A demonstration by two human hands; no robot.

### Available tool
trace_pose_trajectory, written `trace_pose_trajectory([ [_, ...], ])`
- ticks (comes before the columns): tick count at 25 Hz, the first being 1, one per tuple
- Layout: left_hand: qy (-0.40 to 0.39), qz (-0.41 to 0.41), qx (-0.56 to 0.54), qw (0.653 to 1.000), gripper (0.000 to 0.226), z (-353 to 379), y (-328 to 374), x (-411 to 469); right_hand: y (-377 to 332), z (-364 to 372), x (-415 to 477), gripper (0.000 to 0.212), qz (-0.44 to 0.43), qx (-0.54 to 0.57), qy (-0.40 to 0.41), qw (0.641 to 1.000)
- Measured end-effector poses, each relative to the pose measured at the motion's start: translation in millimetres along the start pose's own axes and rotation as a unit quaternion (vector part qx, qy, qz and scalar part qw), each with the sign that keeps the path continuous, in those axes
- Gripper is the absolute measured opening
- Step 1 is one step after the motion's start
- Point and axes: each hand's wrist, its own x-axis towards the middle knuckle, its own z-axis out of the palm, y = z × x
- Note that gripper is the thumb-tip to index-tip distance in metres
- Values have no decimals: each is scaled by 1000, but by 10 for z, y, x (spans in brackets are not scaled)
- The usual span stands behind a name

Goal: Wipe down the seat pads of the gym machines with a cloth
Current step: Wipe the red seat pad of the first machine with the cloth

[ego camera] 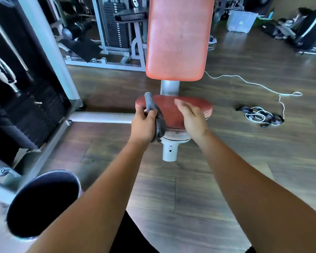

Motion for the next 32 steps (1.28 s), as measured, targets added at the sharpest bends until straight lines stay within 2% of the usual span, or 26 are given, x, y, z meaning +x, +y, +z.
trace_pose_trajectory([
  [2,29,-11,-3,999,21,-123,-212,130,152,-24,193,42,-31,-145,-67,987],
  [4,52,-32,-10,998,26,-225,-455,235,291,11,394,38,-60,-260,-150,952],
  [7,86,-62,-61,992,19,-289,-782,330,392,40,600,38,-107,-331,-220,912],
  [11,104,-76,-161,978,15,-16,-1013,386,506,43,592,43,-155,-317,-202,914],
  [12,96,-76,-178,976,18,114,-1021,378,522,42,584,44,-162,-313,-199,914],
  [15,101,-93,-239,961,46,459,-968,351,541,22,609,46,-164,-303,-198,918],
  [18,118,-68,-295,946,48,673,-953,114,557,12,605,50,-176,-299,-197,917],
  [20,116,-35,-283,951,45,772,-907,-115,571,13,604,53,-183,-296,-194,917],
  [23,134,-12,-170,976,46,723,-880,72,584,15,617,54,-186,-292,-185,920],
  [26,125,-35,-147,981,47,620,-857,309,574,22,607,53,-182,-297,-184,919],
  [30,129,-22,-125,984,48,739,-744,-216,560,49,595,57,-182,-316,-182,913],
  [32,119,-40,-105,986,47,652,-810,75,564,63,598,55,-184,-318,-177,913],
])
